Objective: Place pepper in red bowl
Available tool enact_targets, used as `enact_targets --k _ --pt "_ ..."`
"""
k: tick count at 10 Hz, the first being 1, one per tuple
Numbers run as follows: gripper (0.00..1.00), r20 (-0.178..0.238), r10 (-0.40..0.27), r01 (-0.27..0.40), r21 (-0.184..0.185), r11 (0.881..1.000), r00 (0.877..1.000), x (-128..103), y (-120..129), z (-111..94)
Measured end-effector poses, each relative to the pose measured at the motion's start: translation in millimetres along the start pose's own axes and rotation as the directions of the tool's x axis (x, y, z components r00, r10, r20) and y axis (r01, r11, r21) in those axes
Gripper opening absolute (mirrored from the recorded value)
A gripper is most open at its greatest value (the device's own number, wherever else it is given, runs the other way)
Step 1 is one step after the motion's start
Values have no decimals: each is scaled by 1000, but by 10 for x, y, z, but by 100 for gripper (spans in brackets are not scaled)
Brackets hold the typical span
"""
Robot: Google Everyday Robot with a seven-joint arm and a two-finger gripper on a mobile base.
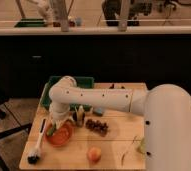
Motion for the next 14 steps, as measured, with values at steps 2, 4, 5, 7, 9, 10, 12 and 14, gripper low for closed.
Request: enact_targets --k 2,4,5,7,9,10,12,14 --pt "0 39 -74 75 -30 997 997 -46 -14 -4" --pt "0 87 -126 132 -65 989 988 -86 -11 9" --pt "0 108 -140 148 -77 986 984 -88 1 7" --pt "0 142 -158 173 -101 980 977 -55 42 13" --pt "0 165 -161 181 -116 977 973 -7 83 32" --pt "0 181 -161 184 -121 976 970 23 101 45" --pt "0 200 -161 188 -129 974 967 53 108 77" --pt "6 216 -152 184 -137 973 964 101 102 103"
